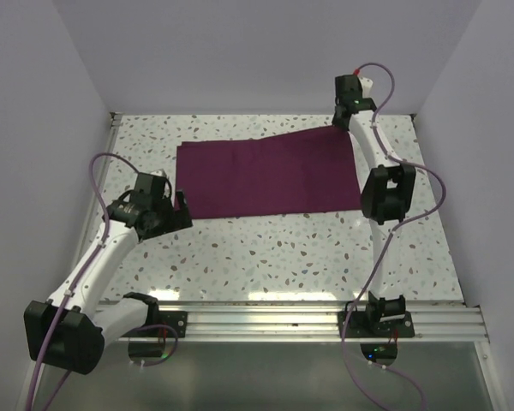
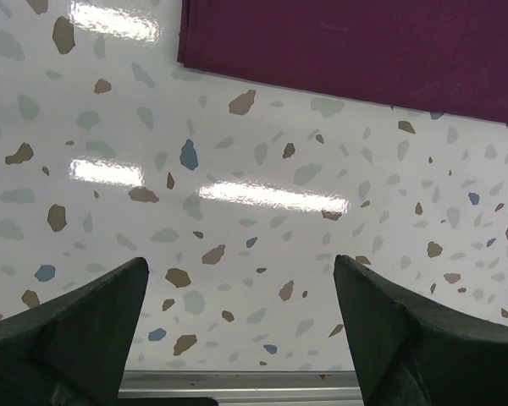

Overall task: Open and lay out the surgical kit
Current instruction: Open the surgical kit at the center of the board.

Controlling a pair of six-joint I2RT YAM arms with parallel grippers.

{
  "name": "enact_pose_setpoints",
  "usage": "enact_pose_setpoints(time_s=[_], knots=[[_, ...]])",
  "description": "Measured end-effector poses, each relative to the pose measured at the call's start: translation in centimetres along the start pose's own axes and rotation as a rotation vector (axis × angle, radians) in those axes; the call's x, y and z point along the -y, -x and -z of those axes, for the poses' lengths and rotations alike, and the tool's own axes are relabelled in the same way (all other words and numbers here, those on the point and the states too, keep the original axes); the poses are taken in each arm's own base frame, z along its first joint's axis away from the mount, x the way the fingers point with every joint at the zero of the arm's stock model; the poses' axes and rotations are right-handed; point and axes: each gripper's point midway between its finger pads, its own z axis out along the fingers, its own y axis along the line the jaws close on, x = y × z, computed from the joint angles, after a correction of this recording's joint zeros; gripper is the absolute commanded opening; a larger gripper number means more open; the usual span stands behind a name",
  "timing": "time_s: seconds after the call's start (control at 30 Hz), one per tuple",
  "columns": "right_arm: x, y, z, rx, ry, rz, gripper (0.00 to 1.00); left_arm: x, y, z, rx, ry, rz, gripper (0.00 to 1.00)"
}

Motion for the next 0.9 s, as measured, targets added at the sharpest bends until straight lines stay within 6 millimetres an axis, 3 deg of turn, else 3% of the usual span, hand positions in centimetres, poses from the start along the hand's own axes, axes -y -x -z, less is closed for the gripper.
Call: enact_pose_setpoints(time_s=[0.13, 0.23, 0.33, 0.43, 0.5, 0.63, 0.73, 0.8, 0.83, 0.87, 0.9], knots=[[-0.3, -2.4, 2.9, -0.064, 0.042, 0.029, 0.00, 0.2, 0.4, 0.6, 0.020, -0.011, -0.002, 0.96], [-1.3, -6.0, 5.5, -0.143, 0.100, 0.075, 0.00, 0.5, 1.0, 1.0, 0.037, -0.020, -0.003, 0.97], [-3.0, -10.8, 10.0, -0.232, 0.191, 0.140, 0.00, 1.1, 2.2, 1.3, 0.049, -0.026, -0.003, 0.97], [-3.0, -16.3, 17.2, -0.313, 0.306, 0.204, 0.00, 2.1, 4.2, 1.0, 0.055, -0.026, -0.004, 0.97], [-1.1, -18.6, 22.0, -0.348, 0.367, 0.221, 0.00, 2.9, 5.8, 0.8, 0.060, -0.026, -0.007, 0.97], [7.3, -20.3, 30.7, -0.315, 0.430, 0.139, 0.00, 4.8, 9.9, 0.6, 0.101, -0.040, -0.014, 0.97], [13.3, -22.4, 34.7, -0.282, 0.439, 0.070, 0.00, 6.0, 12.8, 0.7, 0.139, -0.056, -0.009, 0.97], [16.1, -24.8, 36.0, -0.306, 0.430, 0.062, 0.00, 6.7, 14.2, 0.7, 0.160, -0.067, -0.007, 0.96], [17.2, -26.3, 36.3, -0.336, 0.418, 0.068, 0.33, 7.0, 14.6, 0.6, 0.166, -0.073, -0.007, 0.96], [18.0, -27.9, 36.3, -0.379, 0.405, 0.074, 0.49, 7.2, 14.8, 0.5, 0.167, -0.078, -0.006, 0.96], [18.7, -29.2, 36.2, -0.421, 0.384, 0.087, 0.96, 7.3, 14.9, 0.3, 0.169, -0.080, -0.006, 0.96]])
